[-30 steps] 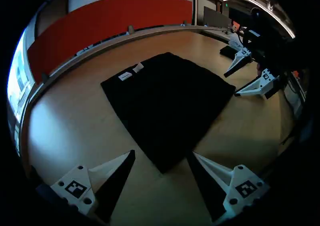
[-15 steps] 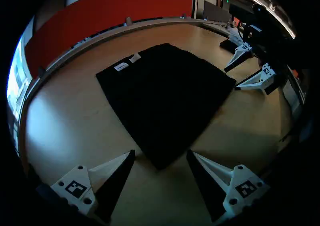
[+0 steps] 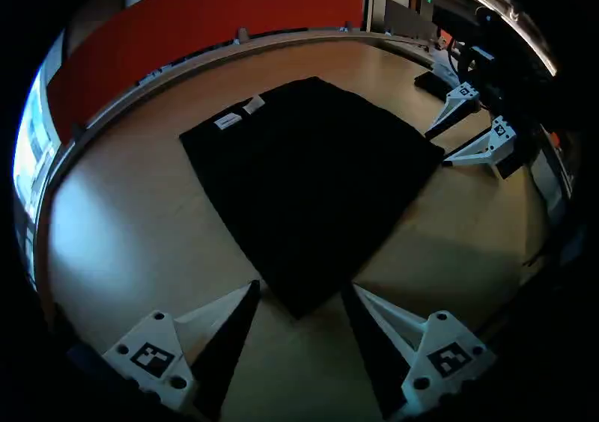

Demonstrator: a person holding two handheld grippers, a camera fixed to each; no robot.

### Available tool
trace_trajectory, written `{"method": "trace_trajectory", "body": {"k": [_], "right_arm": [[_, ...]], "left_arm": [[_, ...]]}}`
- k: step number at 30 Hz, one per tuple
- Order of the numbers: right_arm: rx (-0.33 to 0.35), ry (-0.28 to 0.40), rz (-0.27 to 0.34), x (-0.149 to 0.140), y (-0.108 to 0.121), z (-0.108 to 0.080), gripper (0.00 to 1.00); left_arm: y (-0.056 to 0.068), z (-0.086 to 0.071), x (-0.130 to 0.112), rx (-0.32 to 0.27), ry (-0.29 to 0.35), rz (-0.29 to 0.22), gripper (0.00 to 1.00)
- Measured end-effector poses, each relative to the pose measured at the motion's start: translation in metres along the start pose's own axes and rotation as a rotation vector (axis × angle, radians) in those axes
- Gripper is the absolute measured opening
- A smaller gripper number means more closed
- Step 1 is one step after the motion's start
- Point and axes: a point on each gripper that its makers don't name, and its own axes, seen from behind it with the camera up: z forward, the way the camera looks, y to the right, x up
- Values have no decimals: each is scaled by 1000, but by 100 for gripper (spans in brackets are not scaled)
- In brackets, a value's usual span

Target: Fold towel

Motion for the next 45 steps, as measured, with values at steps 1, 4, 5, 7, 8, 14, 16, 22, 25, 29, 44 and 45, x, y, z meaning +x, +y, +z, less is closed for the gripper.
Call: {"method": "trace_trajectory", "body": {"k": [1, 4, 5, 7, 8, 14, 16, 22, 25, 29, 44, 45], "right_arm": [[1, -2, 0, 0, 0, 0, 63], [2, -5, 0, 0, 0, 0, 54], [3, -5, 0, 0, 0, 0, 52], [3, -5, 1, 0, 1, 0, 48], [3, -6, 2, 0, 1, 0, 45], [3, -6, 6, 1, 2, -1, 30], [7, -6, 8, 1, 1, -1, 24], [21, -6, 14, 2, -4, -1, 18], [18, -3, 12, 2, -5, -2, 18], [7, 4, 18, 4, -4, -5, 18], [-35, 81, 30, 39, 5, -40, 18], [-36, 86, 30, 42, 5, -43, 18]], "left_arm": [[0, 0, 0, 2, -1, -3, 77], [-2, 0, 1, 8, -4, -11, 71], [-2, 0, 1, 10, -5, -13, 68], [-3, 1, 1, 13, -5, -16, 61], [-3, 1, 1, 14, -6, -17, 56], [-1, 1, 2, 18, -7, -18, 32], [0, 1, 3, 21, -6, -21, 20], [1, 2, 5, 24, -5, -35, 12], [1, 0, 6, 15, -7, -49, 12], [3, -4, 8, -3, -4, -71, 12], [5, -36, 34, -4, 47, -111, 12], [5, -38, 36, -4, 50, -113, 12]]}}
